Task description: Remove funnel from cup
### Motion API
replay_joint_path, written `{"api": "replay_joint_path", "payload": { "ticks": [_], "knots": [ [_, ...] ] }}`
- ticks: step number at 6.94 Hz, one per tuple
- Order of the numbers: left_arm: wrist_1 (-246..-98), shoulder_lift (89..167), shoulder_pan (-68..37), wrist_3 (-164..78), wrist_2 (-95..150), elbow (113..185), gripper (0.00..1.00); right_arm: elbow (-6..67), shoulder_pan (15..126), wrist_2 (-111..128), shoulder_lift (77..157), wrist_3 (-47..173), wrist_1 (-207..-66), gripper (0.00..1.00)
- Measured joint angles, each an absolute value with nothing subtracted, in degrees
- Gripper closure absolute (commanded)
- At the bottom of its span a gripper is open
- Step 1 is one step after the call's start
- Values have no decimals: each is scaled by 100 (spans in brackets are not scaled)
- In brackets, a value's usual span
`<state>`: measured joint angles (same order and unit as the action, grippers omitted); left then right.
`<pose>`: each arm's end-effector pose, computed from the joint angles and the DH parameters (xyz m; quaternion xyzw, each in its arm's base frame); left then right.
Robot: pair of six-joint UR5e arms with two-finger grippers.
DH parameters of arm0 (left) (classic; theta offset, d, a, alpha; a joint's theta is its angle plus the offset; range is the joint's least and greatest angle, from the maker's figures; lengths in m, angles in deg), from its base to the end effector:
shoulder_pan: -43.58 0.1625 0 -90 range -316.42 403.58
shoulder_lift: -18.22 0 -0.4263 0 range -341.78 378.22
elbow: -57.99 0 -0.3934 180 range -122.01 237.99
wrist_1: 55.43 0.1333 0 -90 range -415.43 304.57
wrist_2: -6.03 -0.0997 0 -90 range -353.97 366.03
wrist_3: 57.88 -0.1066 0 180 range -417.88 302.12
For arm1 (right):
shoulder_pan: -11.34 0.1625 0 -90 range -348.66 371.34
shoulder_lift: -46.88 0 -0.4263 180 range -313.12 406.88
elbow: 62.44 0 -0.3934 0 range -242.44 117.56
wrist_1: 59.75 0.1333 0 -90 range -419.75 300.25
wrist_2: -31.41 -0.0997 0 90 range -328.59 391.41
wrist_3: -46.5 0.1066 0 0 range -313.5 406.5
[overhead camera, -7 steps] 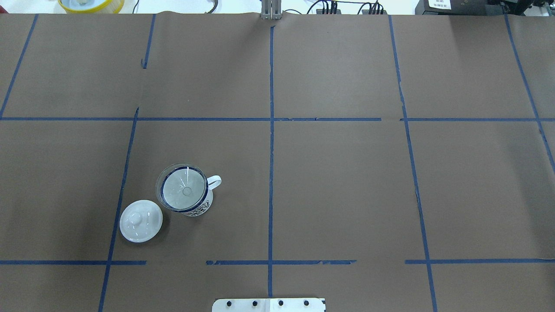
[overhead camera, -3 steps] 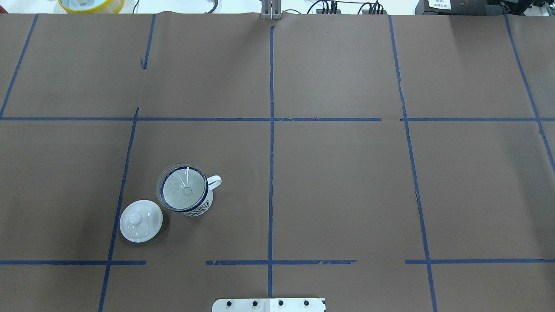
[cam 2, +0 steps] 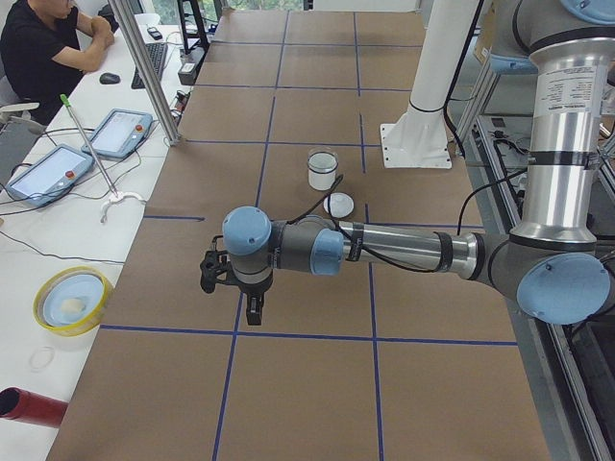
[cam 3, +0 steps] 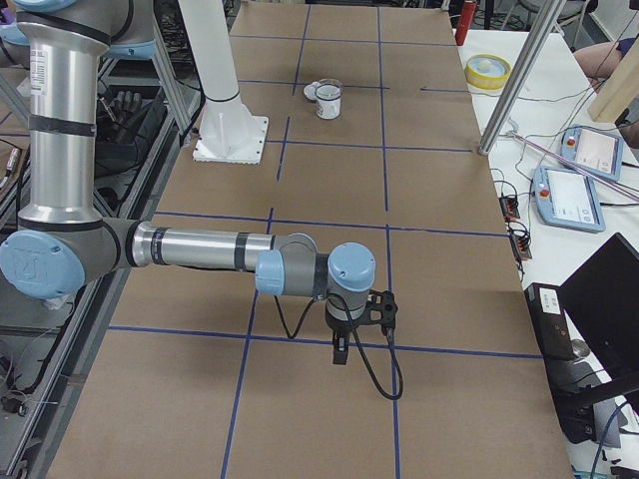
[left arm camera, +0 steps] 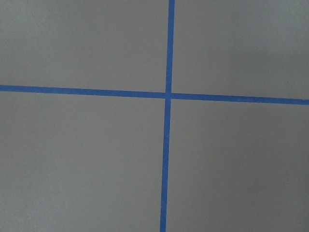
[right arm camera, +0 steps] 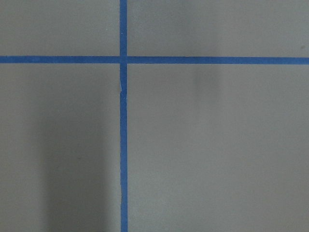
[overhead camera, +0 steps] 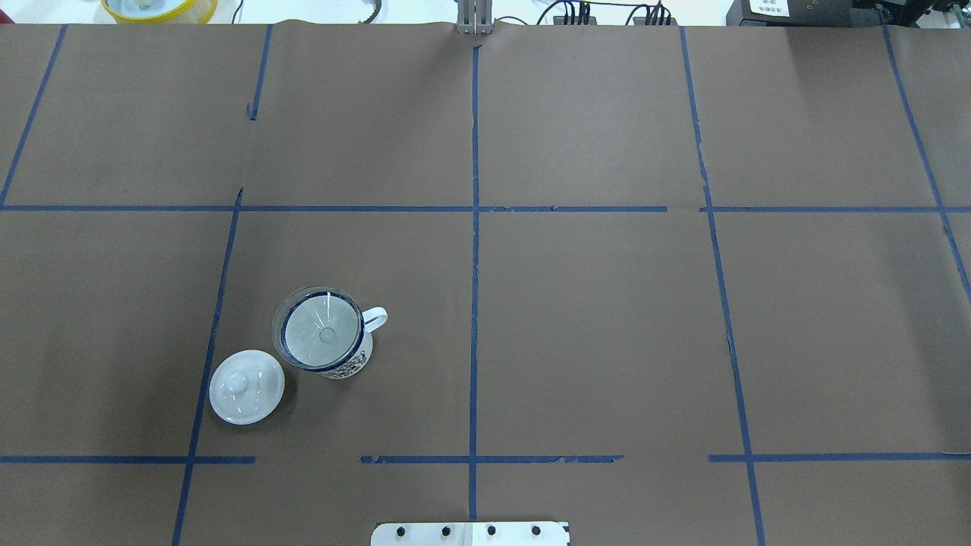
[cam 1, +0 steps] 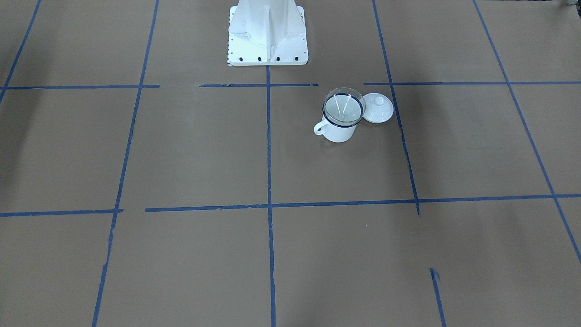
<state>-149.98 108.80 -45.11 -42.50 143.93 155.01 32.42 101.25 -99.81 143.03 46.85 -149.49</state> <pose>-0.0426 -0.5079 0.5856 0.0371 0.4134 -0.0687 0.9072 0.0624 -0.4460 0.6772 -0.0098 -0.3520 0.0053 0.9360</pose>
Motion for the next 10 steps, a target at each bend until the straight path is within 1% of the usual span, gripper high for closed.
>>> {"api": "replay_joint_path", "payload": {
  "ticks": [2,4,5,7,8,10],
  "knots": [
    [-15349,11182,-3678,-1431,14071,16036,0,3243,10125,-9981,14303,4686,-14949,0],
    [-15360,11761,-2781,1291,13817,16477,0,3248,10125,-9981,14303,4685,-14949,0],
    [-15177,12207,-2284,2660,13701,16614,0,3248,10125,-9981,14303,4685,-14949,0],
    [-14005,13416,-1230,4395,13155,16754,0,3248,10125,-9981,14303,4686,-14949,0],
    [-13581,13788,-607,5100,12819,16843,0,3248,10125,-9981,14303,4685,-14949,0],
    [-13229,14083,343,5876,12186,16843,2,3246,10125,-9981,14303,4685,-14949,0]
  ]
}}
